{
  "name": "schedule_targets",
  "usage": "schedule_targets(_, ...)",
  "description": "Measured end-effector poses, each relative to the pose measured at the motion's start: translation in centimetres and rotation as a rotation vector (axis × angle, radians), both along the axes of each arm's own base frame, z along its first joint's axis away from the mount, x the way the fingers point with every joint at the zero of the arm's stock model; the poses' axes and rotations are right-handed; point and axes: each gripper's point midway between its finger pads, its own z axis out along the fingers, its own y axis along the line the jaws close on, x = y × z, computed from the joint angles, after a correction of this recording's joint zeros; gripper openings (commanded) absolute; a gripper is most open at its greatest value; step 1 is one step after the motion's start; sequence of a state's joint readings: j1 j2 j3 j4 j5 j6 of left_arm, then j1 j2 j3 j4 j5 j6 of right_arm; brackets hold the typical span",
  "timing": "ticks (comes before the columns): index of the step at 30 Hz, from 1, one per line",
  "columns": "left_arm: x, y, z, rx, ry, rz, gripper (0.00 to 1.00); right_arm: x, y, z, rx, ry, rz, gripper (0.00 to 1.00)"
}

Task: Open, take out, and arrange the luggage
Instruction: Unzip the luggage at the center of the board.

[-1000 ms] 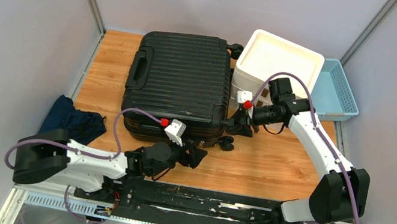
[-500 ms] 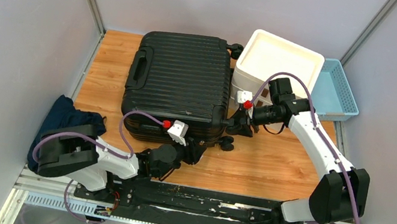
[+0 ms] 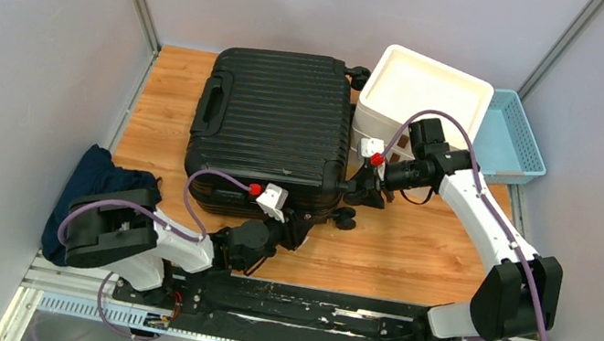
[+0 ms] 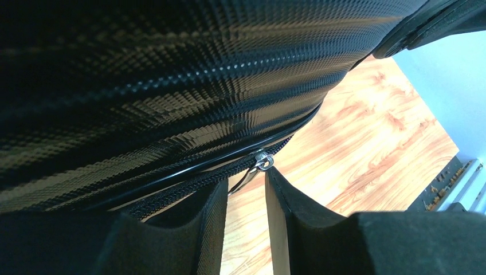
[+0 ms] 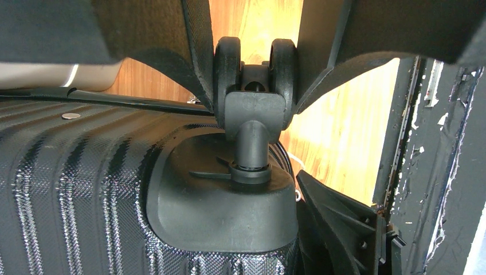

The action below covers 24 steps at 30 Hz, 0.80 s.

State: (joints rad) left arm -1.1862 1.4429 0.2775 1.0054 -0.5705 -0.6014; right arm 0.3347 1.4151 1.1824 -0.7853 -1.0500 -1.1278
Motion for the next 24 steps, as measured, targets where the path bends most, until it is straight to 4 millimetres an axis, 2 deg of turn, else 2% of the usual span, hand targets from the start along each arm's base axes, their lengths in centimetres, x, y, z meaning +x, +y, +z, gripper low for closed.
schedule_targets(3, 0.1, 0.1, -0.1, 0.003, 0.000, 0.004, 0.23, 0.0, 0.0, 0.0, 0.000, 0.001, 0.000, 0.15)
schedule_targets(6, 0.2, -0.2, 0.1, 0.003, -0.002, 0.005, 0.03, 0.0, 0.0, 0.0, 0.000, 0.001, 0.001, 0.16)
schedule_targets(7, 0.1, -0.4, 0.2, -0.002, -0.002, 0.000, 0.00, 0.0, 0.0, 0.0, 0.001, 0.001, 0.001, 0.15)
schedule_targets(9, 0.0, -0.8, 0.4, -0.005, -0.005, -0.016, 0.00, 0.0, 0.0, 0.0, 0.000, 0.001, 0.001, 0.15)
schedule_targets(17, -0.2, -0.6, 0.5, 0.000, 0.011, -0.021, 0.00, 0.0, 0.0, 0.0, 0.000, -0.001, 0.003, 0.15)
schedule_targets(24, -0.9, 1.5, 1.9, -0.018, 0.083, 0.018, 0.00, -0.1, 0.1, -0.1, -0.005, 0.001, 0.002, 0.10)
